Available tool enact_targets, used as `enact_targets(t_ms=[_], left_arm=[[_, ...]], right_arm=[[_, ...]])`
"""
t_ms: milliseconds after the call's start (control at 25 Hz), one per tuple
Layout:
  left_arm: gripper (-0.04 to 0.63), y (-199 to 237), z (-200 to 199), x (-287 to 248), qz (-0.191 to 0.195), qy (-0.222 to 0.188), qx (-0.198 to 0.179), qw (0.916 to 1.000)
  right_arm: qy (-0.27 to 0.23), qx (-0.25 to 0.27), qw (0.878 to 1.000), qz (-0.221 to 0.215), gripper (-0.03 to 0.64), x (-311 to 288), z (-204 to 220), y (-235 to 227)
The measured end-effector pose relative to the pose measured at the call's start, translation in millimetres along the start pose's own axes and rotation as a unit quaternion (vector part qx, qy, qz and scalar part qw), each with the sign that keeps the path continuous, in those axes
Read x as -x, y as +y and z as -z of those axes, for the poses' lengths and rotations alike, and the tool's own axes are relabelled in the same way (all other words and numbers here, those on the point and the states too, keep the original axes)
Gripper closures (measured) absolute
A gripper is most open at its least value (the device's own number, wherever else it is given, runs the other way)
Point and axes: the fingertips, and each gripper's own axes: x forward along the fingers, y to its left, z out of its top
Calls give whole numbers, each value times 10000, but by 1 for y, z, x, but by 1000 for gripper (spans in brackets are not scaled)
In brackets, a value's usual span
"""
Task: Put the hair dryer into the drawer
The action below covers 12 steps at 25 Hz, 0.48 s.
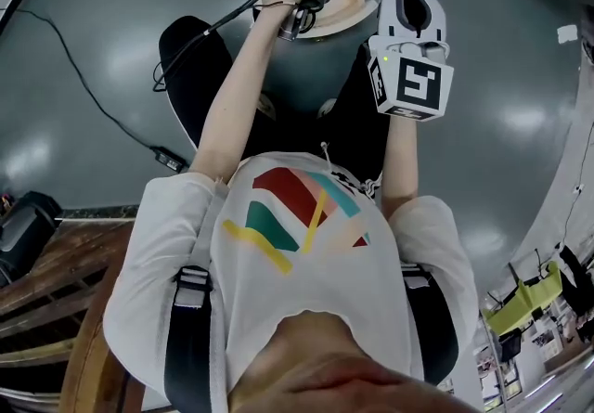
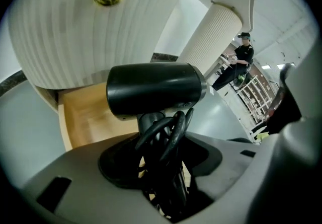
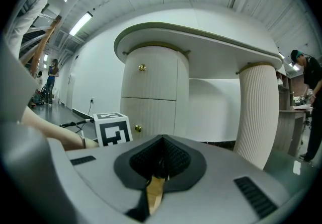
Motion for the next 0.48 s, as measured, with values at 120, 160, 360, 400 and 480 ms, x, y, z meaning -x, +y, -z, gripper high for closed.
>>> enact_targets(t_ms=[120, 160, 360, 400, 480], left_arm=[[373, 3, 10, -21, -3, 288, 125, 9995], [373, 8, 13, -26, -78, 320, 213, 9992], [373, 37, 11, -31, -486, -1, 456, 9978], [373, 45, 11, -35, -585, -67, 455, 9972], [373, 59, 13, -35, -755, -97, 536, 9957]], right_arm=[[57, 0, 10000, -13, 607, 1, 3, 4], [70, 0, 10000, -9, 607, 2, 3, 4], [99, 19, 9999, 71, 607, 4, 5, 2], [107, 17, 9999, 76, 607, 4, 6, 2], [112, 9, 9999, 66, 607, 3, 5, 4]])
